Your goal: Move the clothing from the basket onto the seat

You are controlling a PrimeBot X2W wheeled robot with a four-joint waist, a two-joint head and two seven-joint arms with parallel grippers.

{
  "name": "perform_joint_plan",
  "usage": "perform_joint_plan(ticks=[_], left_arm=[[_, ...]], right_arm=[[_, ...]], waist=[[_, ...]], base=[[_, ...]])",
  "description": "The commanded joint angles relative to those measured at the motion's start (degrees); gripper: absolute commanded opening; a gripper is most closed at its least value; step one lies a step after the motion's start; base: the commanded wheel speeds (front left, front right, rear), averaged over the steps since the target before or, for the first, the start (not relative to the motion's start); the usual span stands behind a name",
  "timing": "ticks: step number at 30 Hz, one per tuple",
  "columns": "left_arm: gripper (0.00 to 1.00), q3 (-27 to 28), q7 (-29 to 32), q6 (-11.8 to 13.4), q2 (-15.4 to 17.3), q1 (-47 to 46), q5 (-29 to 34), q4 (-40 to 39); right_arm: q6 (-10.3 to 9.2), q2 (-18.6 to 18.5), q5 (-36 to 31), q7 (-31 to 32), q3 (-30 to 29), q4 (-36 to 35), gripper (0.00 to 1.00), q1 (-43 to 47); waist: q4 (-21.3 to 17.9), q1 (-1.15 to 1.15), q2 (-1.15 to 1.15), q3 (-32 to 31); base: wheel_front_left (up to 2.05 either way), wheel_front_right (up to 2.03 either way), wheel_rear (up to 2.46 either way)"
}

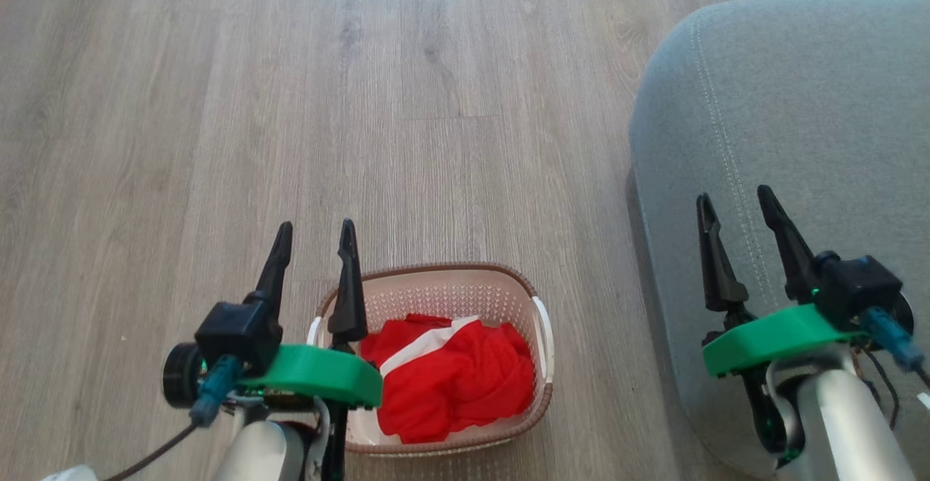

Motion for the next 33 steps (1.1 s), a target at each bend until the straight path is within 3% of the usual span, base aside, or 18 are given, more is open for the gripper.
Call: perform_joint_plan(ticks=[1, 19, 28, 33], left_arm=[[1.0, 0.7, -1.0, 0.2, 0.5, -3.0, 2.2, -1.7], [1.0, -0.6, -3.8, 0.9, 0.5, -2.7, 8.9, -1.8], [1.0, 1.8, -3.9, -3.7, 0.5, -1.5, -1.3, 2.3], [1.0, 2.9, -3.9, -5.2, 0.5, -1.6, -2.5, 3.6]], right_arm=[[0.0, -0.8, -2.5, -1.1, 1.5, -1.7, 1.0, -2.8], [0.0, -0.5, -13.1, -3.9, 2.8, 1.3, 1.0, -3.7], [0.0, 0.2, -9.7, -4.0, 1.2, 5.0, 1.0, -3.8], [0.0, 0.2, -9.6, -4.0, 1.5, 6.1, 1.0, -4.0]], waist=[[0.0, 0.0, 0.0, 0.0], [0.7, 0.0, 0.0, 0.2], [0.5, 0.0, 0.0, 0.1], [0.4, 0.0, 0.0, 0.2]], base=[[0.0, 0.0, 0.0], [0.0, 0.0, 0.0], [0.0, 0.0, 0.0], [0.0, 0.0, 0.0]])
